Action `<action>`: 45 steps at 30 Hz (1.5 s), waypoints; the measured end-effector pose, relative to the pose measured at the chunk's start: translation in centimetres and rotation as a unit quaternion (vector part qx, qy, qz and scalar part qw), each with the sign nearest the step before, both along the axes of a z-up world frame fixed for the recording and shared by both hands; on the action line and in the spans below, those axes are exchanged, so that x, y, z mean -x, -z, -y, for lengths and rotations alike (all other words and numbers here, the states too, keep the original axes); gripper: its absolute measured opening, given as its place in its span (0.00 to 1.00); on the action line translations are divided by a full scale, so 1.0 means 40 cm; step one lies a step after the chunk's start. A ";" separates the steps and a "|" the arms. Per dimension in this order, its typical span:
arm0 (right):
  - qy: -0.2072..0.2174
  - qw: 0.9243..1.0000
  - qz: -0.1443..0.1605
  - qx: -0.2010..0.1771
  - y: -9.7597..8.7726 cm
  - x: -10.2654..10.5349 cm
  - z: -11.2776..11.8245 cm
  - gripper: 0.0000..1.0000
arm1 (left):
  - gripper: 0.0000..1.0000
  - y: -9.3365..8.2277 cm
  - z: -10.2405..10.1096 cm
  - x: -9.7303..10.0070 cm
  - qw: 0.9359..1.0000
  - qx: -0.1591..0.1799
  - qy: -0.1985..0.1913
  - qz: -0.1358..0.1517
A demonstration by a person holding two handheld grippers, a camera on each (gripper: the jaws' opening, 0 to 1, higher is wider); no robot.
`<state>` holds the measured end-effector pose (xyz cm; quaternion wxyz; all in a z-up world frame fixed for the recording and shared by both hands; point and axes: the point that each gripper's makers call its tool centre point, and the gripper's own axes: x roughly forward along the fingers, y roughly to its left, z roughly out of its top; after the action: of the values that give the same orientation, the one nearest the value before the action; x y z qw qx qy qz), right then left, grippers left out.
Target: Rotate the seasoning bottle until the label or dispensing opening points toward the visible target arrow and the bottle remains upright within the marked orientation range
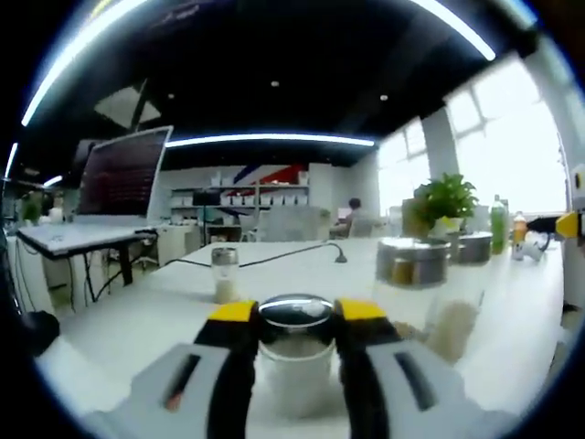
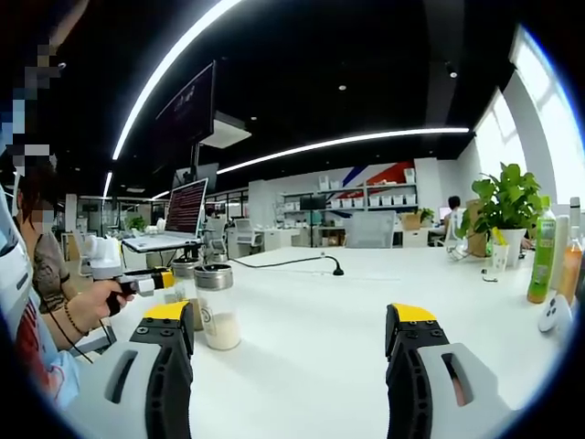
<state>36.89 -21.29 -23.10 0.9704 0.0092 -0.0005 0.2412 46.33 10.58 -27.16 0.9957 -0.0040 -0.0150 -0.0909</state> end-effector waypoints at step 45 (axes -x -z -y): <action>-0.003 1.000 -0.003 -0.001 0.011 0.002 -0.002 0.89 | 0.34 0.007 0.011 0.015 0.986 -0.004 0.165 0.004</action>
<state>36.81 -21.22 -23.53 0.9697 0.0109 0.0017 0.2440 45.72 10.13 -27.44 0.9671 -0.0020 -0.0181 -0.2538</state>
